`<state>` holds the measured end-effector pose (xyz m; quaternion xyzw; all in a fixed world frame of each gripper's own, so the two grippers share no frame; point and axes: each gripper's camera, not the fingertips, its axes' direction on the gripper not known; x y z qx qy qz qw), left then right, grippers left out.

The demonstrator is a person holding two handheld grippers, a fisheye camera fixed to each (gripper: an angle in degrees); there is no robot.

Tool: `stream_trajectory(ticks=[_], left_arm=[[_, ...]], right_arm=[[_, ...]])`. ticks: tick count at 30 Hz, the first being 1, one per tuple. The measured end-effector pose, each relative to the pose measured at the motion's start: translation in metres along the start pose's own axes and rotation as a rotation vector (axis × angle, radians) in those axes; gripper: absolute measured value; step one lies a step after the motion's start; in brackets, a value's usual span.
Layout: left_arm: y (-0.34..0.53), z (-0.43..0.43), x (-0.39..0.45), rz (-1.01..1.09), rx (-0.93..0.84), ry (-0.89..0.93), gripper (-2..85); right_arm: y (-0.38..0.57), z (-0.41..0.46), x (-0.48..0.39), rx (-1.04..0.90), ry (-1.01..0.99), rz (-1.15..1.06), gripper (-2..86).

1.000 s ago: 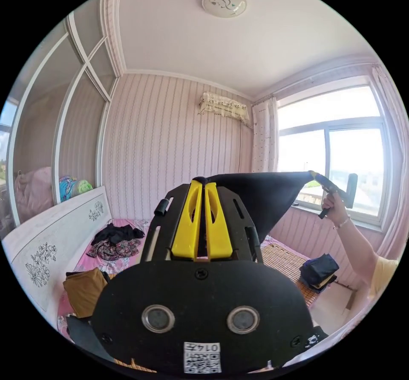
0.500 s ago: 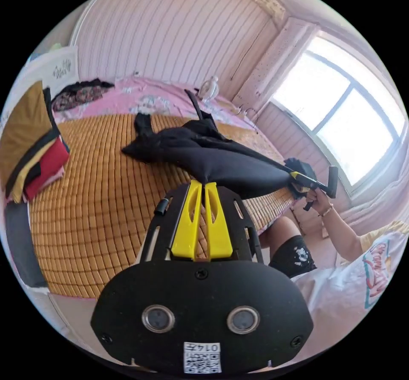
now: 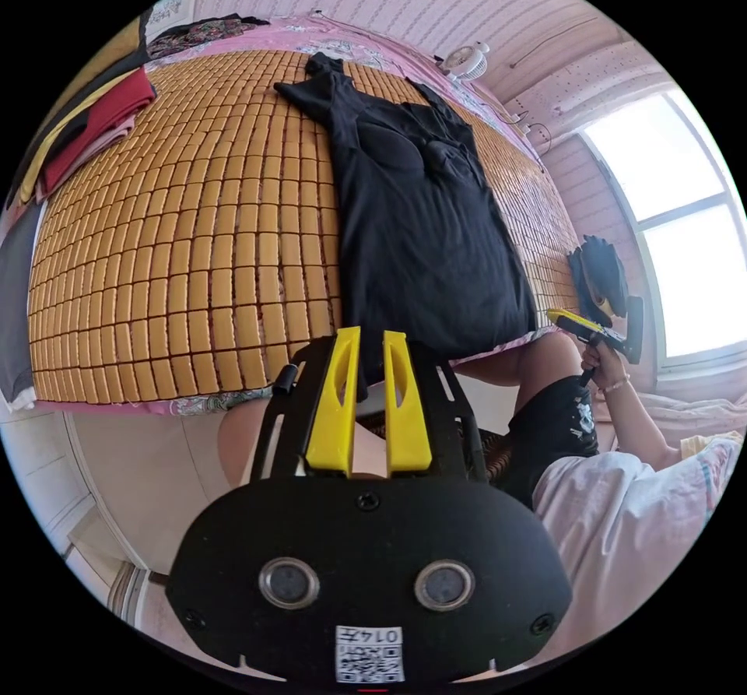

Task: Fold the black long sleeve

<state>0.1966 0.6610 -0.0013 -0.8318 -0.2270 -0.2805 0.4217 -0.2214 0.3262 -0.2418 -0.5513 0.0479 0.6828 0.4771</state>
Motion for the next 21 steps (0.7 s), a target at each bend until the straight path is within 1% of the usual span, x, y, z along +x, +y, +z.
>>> stream_trajectory(ticks=[3,4,5,6,7,8,10,14,19,21], left_arm=[[0.001,0.041,0.013,0.010,-0.077,-0.024,7.2],[0.001,0.056,0.020,0.021,-0.103,-0.054,6.8],[0.000,0.069,0.028,0.038,-0.130,-0.092,5.9],[0.000,0.076,0.032,0.048,-0.145,-0.121,4.1],[0.003,0.086,0.040,0.076,-0.161,-0.179,0.5],[0.006,0.093,0.048,0.110,-0.169,-0.198,-0.1],[0.012,0.097,0.053,0.113,-0.184,-0.191,-0.6],[0.032,0.081,0.054,0.096,-0.130,-0.242,-0.9],[0.067,0.071,0.050,0.063,-0.100,-0.303,-0.9],[0.084,0.073,0.046,0.033,-0.102,-0.261,-0.8]], right_arm=[[0.003,0.028,-0.004,-0.064,0.058,-0.027,9.2],[0.004,0.038,-0.003,-0.089,0.110,-0.015,7.1],[0.005,0.047,-0.001,-0.118,0.149,-0.005,5.1],[0.006,0.049,0.000,-0.131,0.155,-0.005,4.1],[0.008,0.051,0.002,-0.128,0.153,-0.010,2.4],[0.011,0.051,0.005,-0.122,0.140,-0.013,1.1],[0.016,0.051,0.012,-0.125,0.112,0.004,0.5],[0.036,0.040,0.011,-0.126,0.030,0.009,0.5],[0.065,0.040,-0.001,-0.125,0.052,0.001,0.5],[0.076,0.042,0.002,-0.129,0.037,0.016,0.5]])
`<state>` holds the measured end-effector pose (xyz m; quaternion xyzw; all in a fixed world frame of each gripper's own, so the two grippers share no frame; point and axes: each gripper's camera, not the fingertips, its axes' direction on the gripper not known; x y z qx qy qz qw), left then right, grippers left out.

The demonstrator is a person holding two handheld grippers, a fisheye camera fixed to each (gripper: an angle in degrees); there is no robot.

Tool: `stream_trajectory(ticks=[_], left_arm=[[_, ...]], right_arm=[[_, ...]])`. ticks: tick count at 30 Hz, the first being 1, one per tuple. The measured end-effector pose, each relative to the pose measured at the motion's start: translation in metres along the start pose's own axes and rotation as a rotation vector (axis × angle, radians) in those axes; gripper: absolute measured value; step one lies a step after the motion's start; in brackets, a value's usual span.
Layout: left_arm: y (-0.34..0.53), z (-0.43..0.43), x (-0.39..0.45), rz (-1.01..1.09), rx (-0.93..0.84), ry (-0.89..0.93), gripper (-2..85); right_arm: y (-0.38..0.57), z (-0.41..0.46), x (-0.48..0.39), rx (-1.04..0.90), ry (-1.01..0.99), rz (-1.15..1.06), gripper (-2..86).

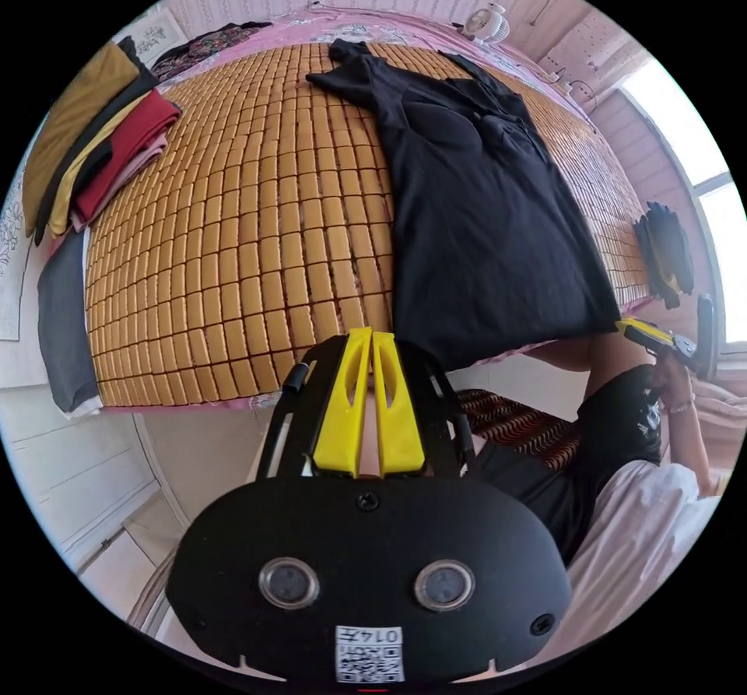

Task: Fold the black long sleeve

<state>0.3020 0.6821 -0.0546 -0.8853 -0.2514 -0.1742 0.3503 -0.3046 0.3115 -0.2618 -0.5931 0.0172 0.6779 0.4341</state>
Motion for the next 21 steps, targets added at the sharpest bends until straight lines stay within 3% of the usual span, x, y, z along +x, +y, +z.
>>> stream_trajectory(ticks=[6,10,15,21], left_arm=[[0.051,0.008,0.024,0.008,0.053,0.098,2.3],[0.052,0.042,0.050,0.054,-0.035,0.079,7.5],[0.058,0.061,0.081,0.148,-0.112,-0.021,2.5],[0.104,0.046,0.072,0.130,-0.023,-0.036,-0.2]], right_arm=[[0.037,0.002,0.014,0.033,0.000,0.025,0.3],[0.056,-0.003,0.025,0.054,-0.020,0.048,0.4],[0.079,-0.014,0.030,0.092,-0.028,0.062,0.5],[0.105,-0.011,0.032,0.079,-0.074,0.117,1.0]])
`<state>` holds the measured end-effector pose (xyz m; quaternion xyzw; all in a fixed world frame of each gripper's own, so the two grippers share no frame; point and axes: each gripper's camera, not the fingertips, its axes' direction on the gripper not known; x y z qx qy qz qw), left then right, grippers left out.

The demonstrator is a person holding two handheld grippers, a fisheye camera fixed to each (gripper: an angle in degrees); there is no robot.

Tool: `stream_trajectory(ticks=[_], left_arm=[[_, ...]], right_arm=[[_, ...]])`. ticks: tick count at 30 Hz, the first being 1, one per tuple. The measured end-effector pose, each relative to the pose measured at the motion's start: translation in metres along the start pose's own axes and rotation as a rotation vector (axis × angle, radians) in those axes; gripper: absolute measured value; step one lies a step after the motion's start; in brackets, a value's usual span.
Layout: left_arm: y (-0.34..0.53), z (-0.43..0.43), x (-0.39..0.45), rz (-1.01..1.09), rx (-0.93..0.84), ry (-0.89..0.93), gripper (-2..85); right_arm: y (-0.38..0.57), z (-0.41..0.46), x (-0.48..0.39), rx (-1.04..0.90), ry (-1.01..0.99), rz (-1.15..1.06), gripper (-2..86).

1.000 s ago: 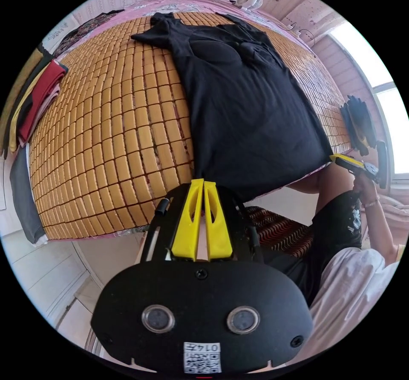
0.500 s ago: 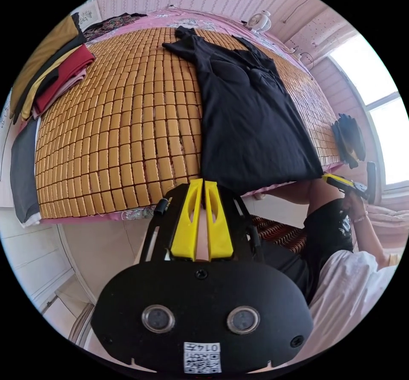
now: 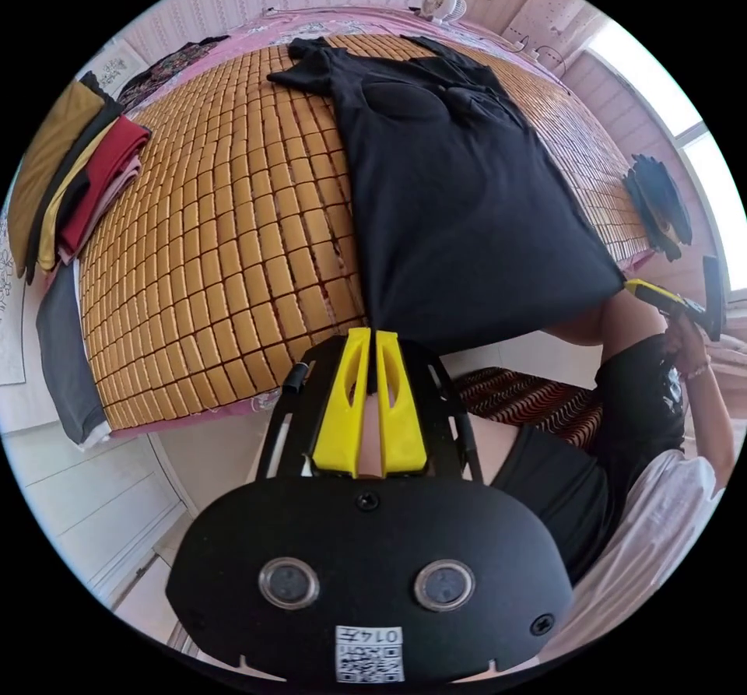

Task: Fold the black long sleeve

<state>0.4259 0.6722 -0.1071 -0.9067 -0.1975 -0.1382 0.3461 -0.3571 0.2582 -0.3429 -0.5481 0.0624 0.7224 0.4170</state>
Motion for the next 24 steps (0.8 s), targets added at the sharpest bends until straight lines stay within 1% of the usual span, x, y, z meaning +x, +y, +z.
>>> stream_trajectory(ticks=[2,4,9,12,14,17,19,22,24], left_arm=[[0.018,0.004,-0.005,-0.048,0.043,0.014,0.6],[0.028,0.002,-0.007,-0.072,0.071,0.033,1.5],[0.033,-0.024,0.017,0.023,0.200,0.005,3.6],[0.009,-0.032,0.046,0.097,0.263,0.059,4.1],[-0.024,-0.024,0.075,0.149,0.289,0.102,4.3],[-0.081,0.001,0.109,0.191,0.273,0.132,5.0],[-0.117,0.019,0.126,0.213,0.267,0.126,5.1],[-0.167,0.051,0.141,0.214,0.286,0.084,4.2],[-0.192,0.076,0.142,0.208,0.270,0.057,3.7]], right_arm=[[0.010,0.004,0.000,-0.016,-0.003,0.027,1.7],[0.019,-0.001,0.001,0.008,0.000,0.022,2.7],[0.029,-0.039,0.009,0.153,0.060,-0.045,4.9],[0.013,-0.067,0.017,0.287,0.114,-0.070,5.4],[-0.014,-0.086,0.023,0.386,0.145,-0.087,5.9],[-0.064,-0.098,0.026,0.488,0.186,-0.133,6.8],[-0.105,-0.097,0.028,0.509,0.183,-0.174,6.9],[-0.190,-0.075,0.029,0.455,0.138,-0.274,7.2],[-0.243,-0.056,0.032,0.443,0.132,-0.276,8.4]])
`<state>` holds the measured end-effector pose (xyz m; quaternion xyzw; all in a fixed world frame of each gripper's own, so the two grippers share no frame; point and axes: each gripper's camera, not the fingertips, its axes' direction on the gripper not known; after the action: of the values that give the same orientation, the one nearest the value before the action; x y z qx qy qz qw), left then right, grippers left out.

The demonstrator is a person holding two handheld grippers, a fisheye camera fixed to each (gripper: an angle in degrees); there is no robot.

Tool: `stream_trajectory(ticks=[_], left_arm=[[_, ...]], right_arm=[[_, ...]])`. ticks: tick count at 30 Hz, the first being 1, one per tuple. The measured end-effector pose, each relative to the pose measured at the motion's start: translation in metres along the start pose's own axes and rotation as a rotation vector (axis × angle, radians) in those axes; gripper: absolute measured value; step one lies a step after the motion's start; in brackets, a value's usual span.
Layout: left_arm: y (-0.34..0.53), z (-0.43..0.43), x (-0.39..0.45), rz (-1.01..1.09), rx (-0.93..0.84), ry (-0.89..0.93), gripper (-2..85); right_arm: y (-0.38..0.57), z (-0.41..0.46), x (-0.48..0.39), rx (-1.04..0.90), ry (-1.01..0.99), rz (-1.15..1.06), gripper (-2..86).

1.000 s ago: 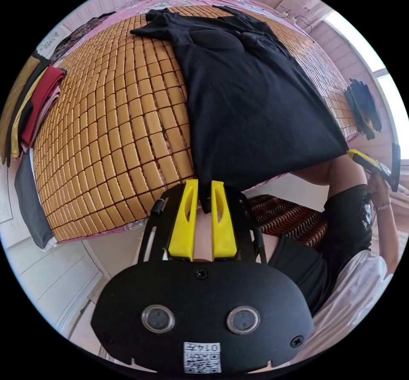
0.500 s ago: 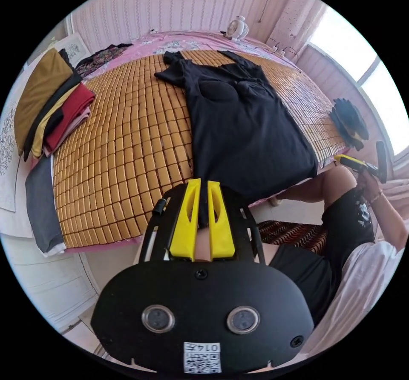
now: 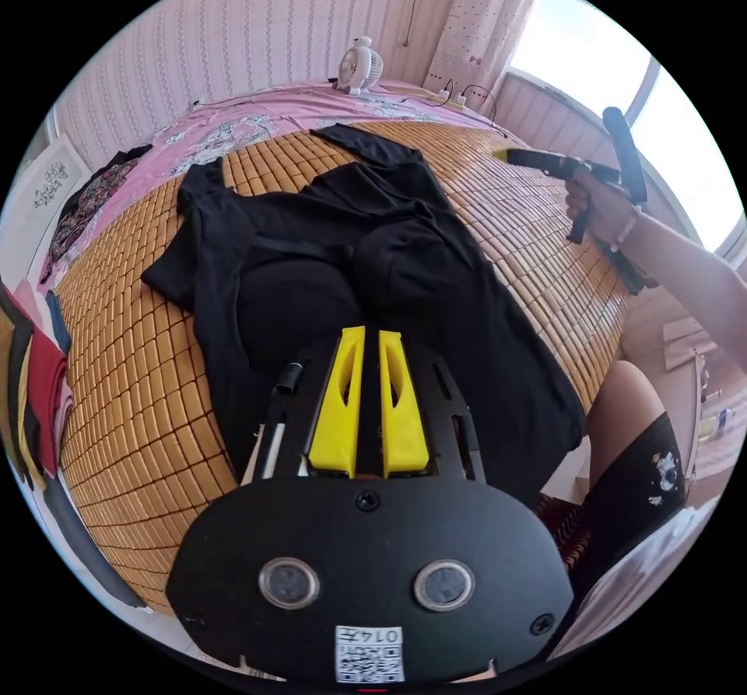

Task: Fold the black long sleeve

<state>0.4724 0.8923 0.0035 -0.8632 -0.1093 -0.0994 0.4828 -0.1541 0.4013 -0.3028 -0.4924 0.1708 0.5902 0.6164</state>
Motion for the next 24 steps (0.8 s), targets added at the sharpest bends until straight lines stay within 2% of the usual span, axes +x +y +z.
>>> stream_trajectory(ticks=[2,5,8,9,12,14,17,21,24], left_arm=[[-0.010,0.047,-0.011,-0.011,-0.088,-0.002,2.4],[0.001,0.065,-0.020,-0.002,-0.003,0.080,-0.4],[0.001,0.078,-0.027,-0.056,-0.020,0.131,-0.8],[0.000,0.081,-0.029,-0.066,-0.028,0.140,-0.9],[-0.007,0.095,-0.033,-0.103,-0.071,0.170,-1.0],[-0.013,0.105,-0.031,-0.103,-0.100,0.167,-1.0],[-0.020,0.113,-0.029,-0.128,-0.143,0.170,-1.0],[-0.032,0.094,-0.015,-0.102,-0.075,0.162,-0.9],[-0.053,0.088,-0.005,-0.087,-0.046,0.148,-0.8]], right_arm=[[-0.041,0.054,0.016,-0.020,0.006,0.031,9.4],[-0.077,0.110,0.033,-0.074,0.024,0.083,9.0],[-0.090,0.146,0.050,-0.195,0.056,0.134,3.6],[-0.091,0.145,0.053,-0.179,0.042,0.132,2.1],[-0.087,0.113,0.073,-0.181,0.027,0.166,0.2],[-0.065,0.051,0.082,-0.128,0.013,0.177,0.1],[-0.024,-0.034,0.081,-0.207,0.038,0.171,0.8],[0.023,-0.112,0.084,-0.277,-0.100,0.286,3.2],[0.048,-0.141,0.106,-0.293,-0.041,0.328,6.2]])
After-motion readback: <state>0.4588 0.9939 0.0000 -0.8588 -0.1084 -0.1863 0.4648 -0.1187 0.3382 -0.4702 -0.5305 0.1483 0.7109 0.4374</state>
